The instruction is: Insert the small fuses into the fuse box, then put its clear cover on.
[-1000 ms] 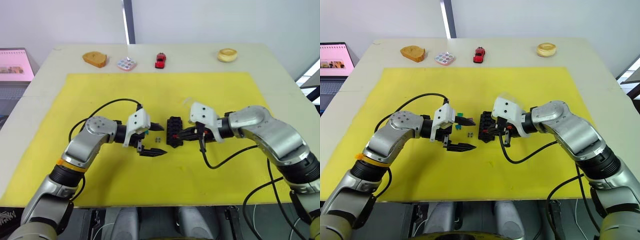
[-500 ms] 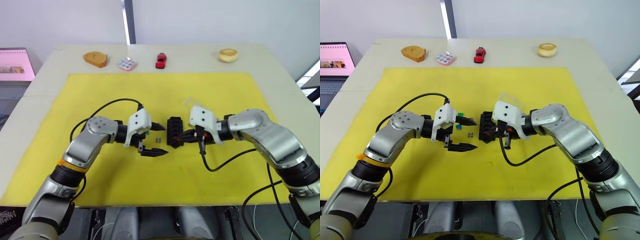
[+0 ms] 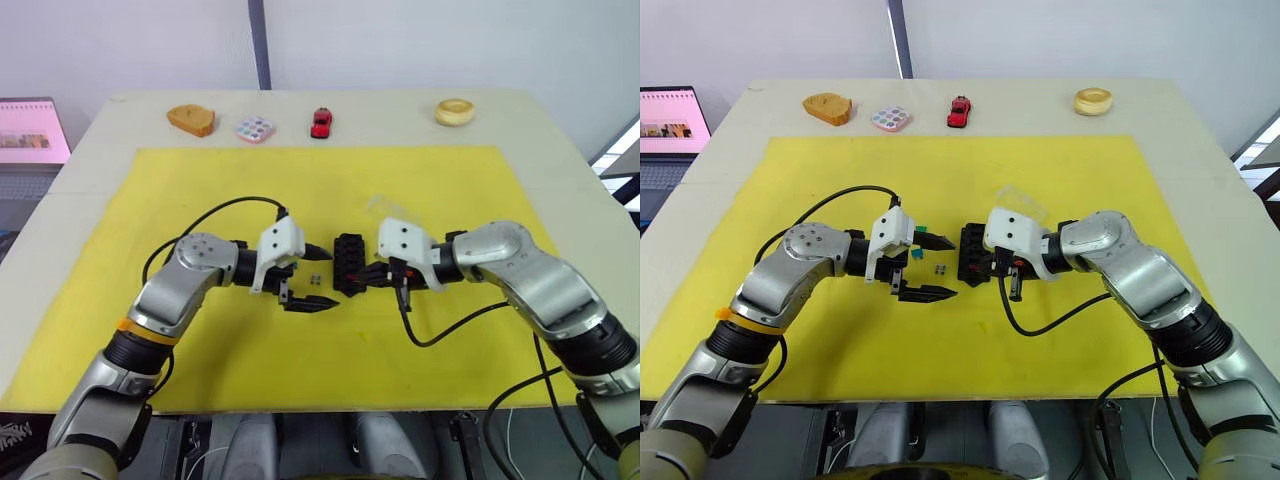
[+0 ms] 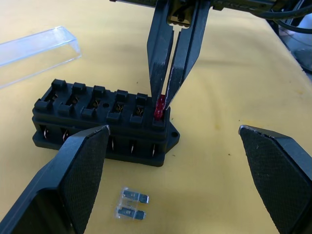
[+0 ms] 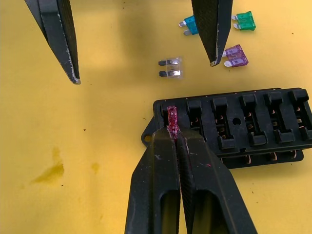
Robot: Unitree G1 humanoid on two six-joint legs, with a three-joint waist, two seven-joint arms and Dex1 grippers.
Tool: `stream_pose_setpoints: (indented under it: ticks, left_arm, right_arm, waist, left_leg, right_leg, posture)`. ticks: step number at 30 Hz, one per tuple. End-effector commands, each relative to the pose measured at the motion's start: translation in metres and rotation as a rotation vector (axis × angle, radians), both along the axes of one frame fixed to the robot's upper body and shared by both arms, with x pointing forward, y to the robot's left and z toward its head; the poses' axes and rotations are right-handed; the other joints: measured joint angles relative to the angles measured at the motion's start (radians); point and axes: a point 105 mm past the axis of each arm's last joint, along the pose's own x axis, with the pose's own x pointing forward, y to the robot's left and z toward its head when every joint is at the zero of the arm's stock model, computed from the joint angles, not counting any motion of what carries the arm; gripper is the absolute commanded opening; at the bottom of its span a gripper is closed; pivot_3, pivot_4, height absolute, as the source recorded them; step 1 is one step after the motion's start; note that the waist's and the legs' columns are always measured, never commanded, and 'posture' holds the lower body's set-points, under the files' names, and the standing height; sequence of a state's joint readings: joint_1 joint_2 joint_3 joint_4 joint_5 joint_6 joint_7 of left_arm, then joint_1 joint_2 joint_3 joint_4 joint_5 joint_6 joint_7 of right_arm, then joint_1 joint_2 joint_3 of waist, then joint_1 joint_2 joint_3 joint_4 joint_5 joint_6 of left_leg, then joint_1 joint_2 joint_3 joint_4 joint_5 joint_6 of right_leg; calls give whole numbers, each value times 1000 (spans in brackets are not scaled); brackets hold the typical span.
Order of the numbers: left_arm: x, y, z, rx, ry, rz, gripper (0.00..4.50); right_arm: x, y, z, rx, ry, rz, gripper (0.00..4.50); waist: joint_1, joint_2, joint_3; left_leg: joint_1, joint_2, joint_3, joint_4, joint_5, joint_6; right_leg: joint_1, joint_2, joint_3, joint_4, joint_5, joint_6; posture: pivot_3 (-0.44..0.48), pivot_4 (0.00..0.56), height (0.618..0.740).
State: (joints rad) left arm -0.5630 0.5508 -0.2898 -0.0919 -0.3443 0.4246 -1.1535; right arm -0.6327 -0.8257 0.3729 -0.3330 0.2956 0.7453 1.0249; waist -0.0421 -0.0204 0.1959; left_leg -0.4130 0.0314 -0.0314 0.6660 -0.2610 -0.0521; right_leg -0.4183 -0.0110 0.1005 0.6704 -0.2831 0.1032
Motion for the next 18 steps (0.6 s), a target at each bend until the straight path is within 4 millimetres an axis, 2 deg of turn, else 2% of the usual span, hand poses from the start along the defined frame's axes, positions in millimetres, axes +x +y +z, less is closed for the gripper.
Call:
stream_pose_setpoints:
  ticks: [1,3,4,6,10,18]
  left_arm:
    - [-2,-1,11,-16,-49,-11,4449]
    - [-1,-1,12,-18,-49,-5,4449]
    - [-1,0,12,-22,-46,-1,4486]
    - [0,0,13,-24,-45,3,4500]
    - [1,1,13,-22,-46,6,4500]
    - [2,2,13,-23,-46,11,4500]
  right_arm:
    - [3,-5,-3,-16,13,-28,0]
    - [2,-3,1,0,18,-21,0]
    - [1,-3,3,7,18,-19,321]
    - [2,-3,6,13,16,-18,1014]
    - [6,0,16,51,-11,-28,2971]
    - [2,5,34,111,-4,-15,2971]
  waist:
    - [0,0,0]
    - [0,0,0]
    - [0,0,0]
    - [0,0,0]
    - [0,0,0]
    - [0,0,0]
  left_leg:
    - [1,0,0,0,0,0]
    - [4,0,0,0,0,0]
    - [5,0,0,0,0,0]
    - [5,0,0,0,0,0]
    - [5,0,-1,0,0,0]
    - [5,0,-1,-1,0,1]
  right_leg:
    - [1,0,0,0,0,0]
    - [4,0,0,-1,0,0]
    - [5,0,0,-1,0,0]
    - [5,0,0,-1,0,0]
    - [5,0,0,-1,0,0]
    - [5,0,0,-1,0,0]
  posture:
    - [0,150,740]
    - [0,150,740]
    - [0,150,740]
    - [0,150,740]
    - [0,150,740]
    - [0,150,740]
